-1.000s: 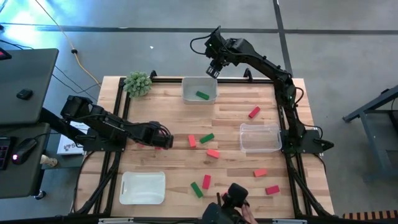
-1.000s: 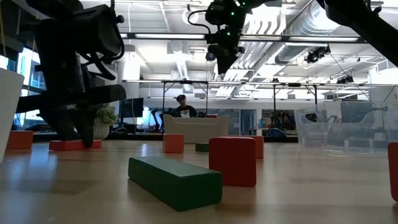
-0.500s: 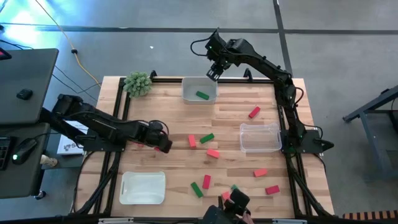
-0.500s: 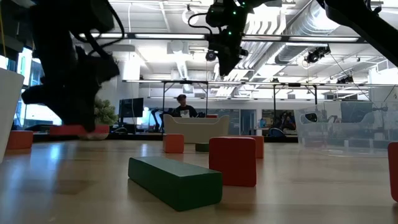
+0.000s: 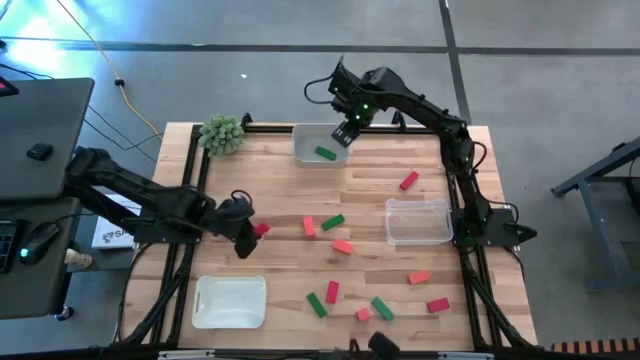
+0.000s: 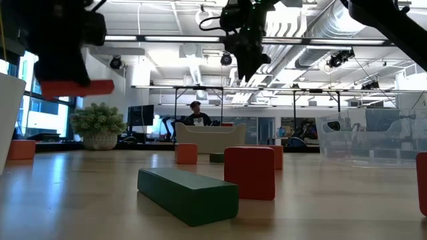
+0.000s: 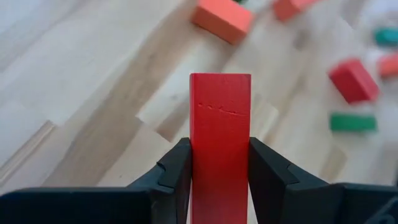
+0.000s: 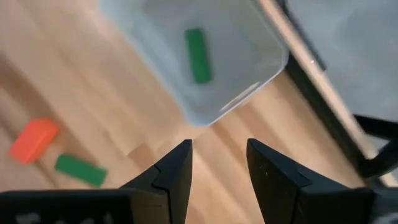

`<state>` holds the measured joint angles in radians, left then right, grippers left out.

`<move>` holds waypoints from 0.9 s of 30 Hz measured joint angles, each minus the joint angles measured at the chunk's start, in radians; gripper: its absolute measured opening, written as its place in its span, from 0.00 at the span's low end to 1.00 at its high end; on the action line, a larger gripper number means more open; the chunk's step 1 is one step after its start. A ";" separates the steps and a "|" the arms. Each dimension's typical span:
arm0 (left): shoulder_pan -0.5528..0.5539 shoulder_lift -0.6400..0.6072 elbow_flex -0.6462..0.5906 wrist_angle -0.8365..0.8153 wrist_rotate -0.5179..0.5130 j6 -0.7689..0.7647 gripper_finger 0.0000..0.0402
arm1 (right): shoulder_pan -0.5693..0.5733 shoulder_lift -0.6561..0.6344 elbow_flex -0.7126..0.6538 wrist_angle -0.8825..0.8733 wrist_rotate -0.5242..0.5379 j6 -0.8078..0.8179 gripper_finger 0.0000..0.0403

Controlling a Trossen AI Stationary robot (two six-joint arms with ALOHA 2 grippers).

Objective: Sort & place blocks by color
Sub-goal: Put the red block into the white bin

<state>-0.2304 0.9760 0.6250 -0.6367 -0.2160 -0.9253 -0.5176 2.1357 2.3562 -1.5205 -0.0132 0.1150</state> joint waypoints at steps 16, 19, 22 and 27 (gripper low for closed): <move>-0.203 -0.051 0.001 -0.056 0.161 0.101 0.24 | 0.243 0.000 0.000 -0.051 -0.048 0.016 0.35; -0.265 -0.051 0.001 -0.054 0.161 0.045 0.24 | 0.284 0.000 0.000 -0.051 -0.048 0.016 0.35; -0.332 -0.043 0.001 -0.025 0.161 -0.010 0.24 | 0.323 0.000 0.000 -0.051 -0.048 0.016 0.35; -0.427 -0.005 0.001 0.049 0.158 -0.084 0.24 | 0.392 0.000 0.000 -0.051 -0.048 0.017 0.35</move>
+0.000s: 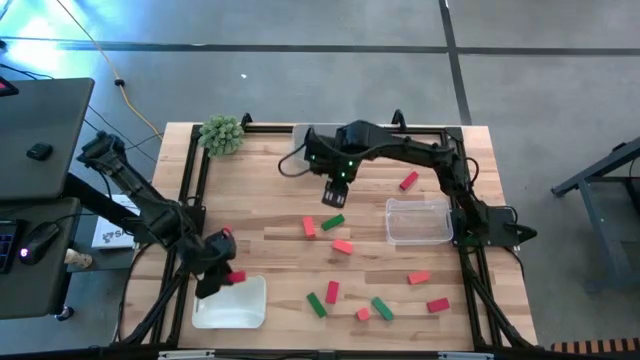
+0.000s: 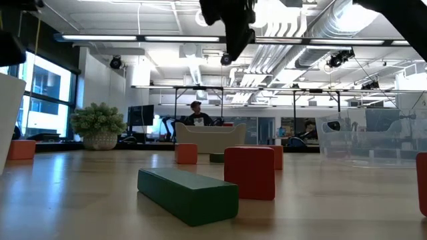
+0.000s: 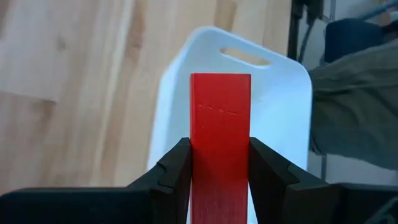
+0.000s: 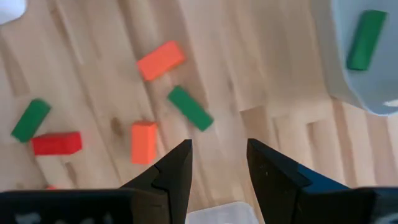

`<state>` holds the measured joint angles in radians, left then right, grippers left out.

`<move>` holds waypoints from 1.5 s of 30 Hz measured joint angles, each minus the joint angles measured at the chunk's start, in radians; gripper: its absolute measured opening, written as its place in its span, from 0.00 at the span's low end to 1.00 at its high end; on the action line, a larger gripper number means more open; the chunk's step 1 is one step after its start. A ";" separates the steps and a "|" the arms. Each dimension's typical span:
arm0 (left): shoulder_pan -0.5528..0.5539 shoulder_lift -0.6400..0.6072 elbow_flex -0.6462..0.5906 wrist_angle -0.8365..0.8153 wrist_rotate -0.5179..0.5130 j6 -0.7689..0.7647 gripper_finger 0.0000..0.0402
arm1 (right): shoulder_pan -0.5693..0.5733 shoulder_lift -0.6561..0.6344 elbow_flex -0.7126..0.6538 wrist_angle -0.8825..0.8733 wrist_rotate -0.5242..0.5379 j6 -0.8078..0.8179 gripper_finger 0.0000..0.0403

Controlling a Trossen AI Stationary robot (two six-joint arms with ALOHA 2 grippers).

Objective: Sort & place blocks by color
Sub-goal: Put the red block into the white bin

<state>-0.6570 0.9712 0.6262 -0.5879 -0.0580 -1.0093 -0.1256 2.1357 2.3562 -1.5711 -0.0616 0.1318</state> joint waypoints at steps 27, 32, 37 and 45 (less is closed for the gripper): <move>-0.111 0.257 0.000 0.106 0.049 -0.024 0.25 | 0.254 -0.418 -0.531 0.010 0.222 0.320 0.35; -0.110 0.267 0.001 0.117 0.055 -0.005 0.25 | 0.297 -0.579 -0.724 0.095 0.248 0.503 0.35; -0.110 0.266 0.001 0.114 0.055 -0.001 0.25 | 0.351 -0.718 -0.889 0.187 0.231 0.670 0.35; -0.109 0.266 0.001 0.121 0.062 -0.001 0.25 | 0.471 -0.837 -1.093 0.238 0.113 0.852 0.35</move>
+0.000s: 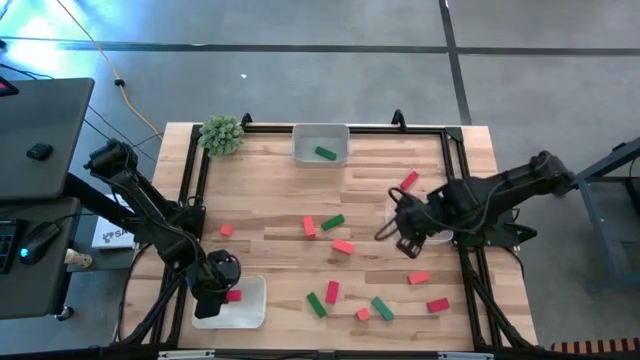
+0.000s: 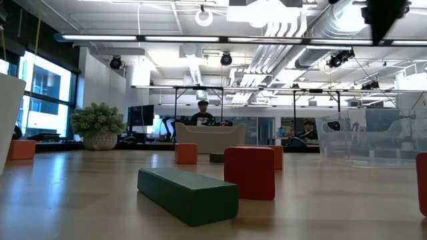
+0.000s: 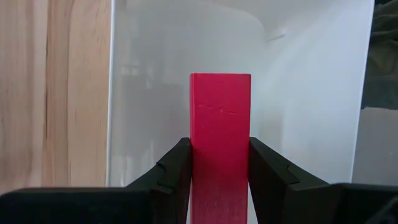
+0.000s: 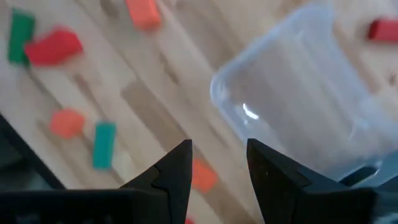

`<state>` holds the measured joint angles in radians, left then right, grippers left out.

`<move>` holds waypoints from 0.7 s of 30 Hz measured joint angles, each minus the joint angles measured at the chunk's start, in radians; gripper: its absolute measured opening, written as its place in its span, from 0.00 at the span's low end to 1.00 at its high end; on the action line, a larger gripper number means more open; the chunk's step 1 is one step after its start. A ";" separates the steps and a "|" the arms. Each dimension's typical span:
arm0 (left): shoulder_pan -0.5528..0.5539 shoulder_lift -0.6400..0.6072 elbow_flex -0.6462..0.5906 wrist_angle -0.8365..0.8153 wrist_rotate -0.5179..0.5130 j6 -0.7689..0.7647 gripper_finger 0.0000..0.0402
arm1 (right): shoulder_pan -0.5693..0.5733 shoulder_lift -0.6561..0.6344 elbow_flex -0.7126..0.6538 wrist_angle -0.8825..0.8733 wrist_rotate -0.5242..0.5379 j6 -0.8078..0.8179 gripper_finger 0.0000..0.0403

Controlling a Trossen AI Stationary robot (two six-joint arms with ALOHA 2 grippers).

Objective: Sort & place blocks by color
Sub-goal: Put the red block into the white bin

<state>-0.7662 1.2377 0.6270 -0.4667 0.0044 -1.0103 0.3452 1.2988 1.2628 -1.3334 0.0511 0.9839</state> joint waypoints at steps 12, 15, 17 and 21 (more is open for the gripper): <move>-0.001 -0.001 0.033 -0.016 -0.003 0.018 0.25 | 0.196 -0.003 -0.170 0.147 -0.001 0.066 0.35; 0.000 0.008 0.033 -0.030 -0.017 0.019 0.25 | 0.247 -0.003 -0.194 0.200 0.001 0.064 0.35; 0.000 0.022 0.033 -0.049 -0.019 0.019 0.25 | 0.280 -0.003 -0.214 0.228 0.005 0.063 0.35; 0.000 0.057 0.033 -0.049 -0.019 0.018 0.25 | 0.339 -0.001 -0.236 0.248 0.004 0.065 0.35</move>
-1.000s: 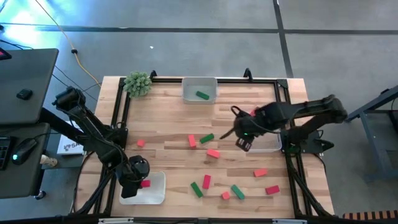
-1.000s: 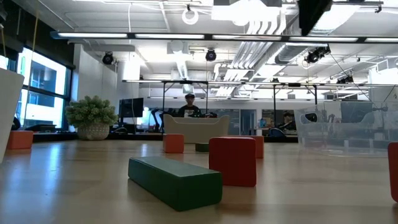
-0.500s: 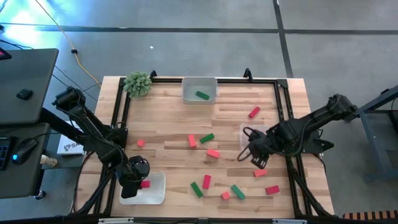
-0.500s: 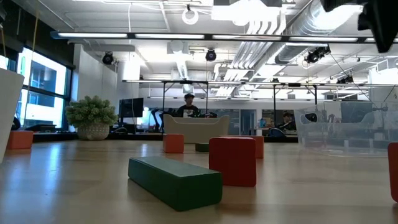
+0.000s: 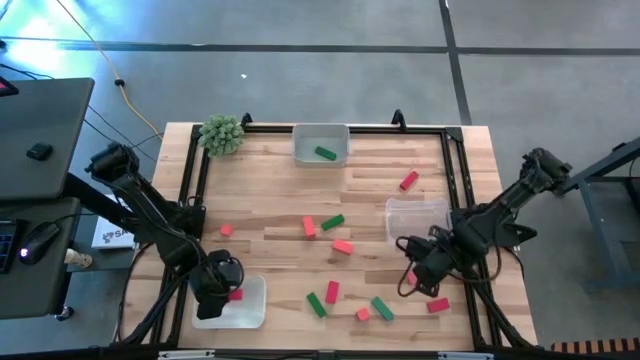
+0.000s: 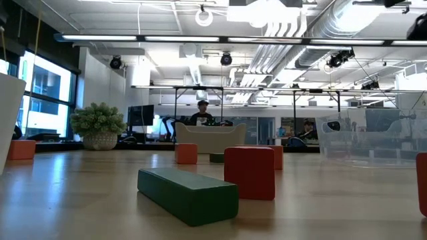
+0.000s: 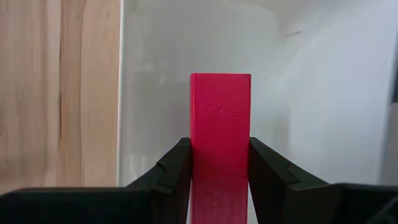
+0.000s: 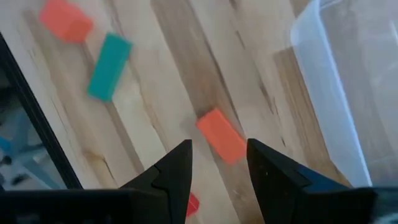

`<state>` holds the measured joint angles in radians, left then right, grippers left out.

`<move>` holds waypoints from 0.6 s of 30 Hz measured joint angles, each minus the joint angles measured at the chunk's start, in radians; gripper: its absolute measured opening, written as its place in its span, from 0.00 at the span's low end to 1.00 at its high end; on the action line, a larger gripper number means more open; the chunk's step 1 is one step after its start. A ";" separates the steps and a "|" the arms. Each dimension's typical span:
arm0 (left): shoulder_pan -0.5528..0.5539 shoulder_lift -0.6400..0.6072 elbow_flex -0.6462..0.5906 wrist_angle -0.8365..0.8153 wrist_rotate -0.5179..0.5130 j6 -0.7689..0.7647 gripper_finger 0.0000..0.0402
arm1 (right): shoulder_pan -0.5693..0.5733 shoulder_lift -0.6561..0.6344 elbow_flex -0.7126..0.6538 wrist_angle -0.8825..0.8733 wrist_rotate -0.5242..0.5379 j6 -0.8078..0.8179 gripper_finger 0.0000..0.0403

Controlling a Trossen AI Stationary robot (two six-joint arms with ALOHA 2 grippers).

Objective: Sort & place blocks by color
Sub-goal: Put the red block into the white bin, then put the orange block into the transparent bin

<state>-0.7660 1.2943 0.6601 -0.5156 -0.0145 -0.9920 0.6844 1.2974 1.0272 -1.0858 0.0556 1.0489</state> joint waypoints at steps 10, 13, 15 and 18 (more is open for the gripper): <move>0.044 0.069 0.000 0.026 0.051 -0.020 0.34 | 0.073 0.025 -0.003 0.012 -0.005 -0.062 0.36; 0.059 0.068 0.000 0.024 0.056 -0.027 0.36 | 0.076 0.040 -0.003 0.014 -0.008 -0.061 0.38; 0.072 0.068 0.000 0.023 0.056 -0.027 0.37 | 0.076 0.051 -0.003 0.015 -0.008 -0.062 0.42; 0.084 0.068 0.000 0.024 0.058 -0.027 0.40 | 0.076 0.068 -0.003 0.015 -0.012 -0.070 0.48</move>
<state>-0.6819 1.3621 0.6601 -0.4916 0.0438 -1.0194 0.7601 1.3656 1.0245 -1.0710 0.0439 0.9792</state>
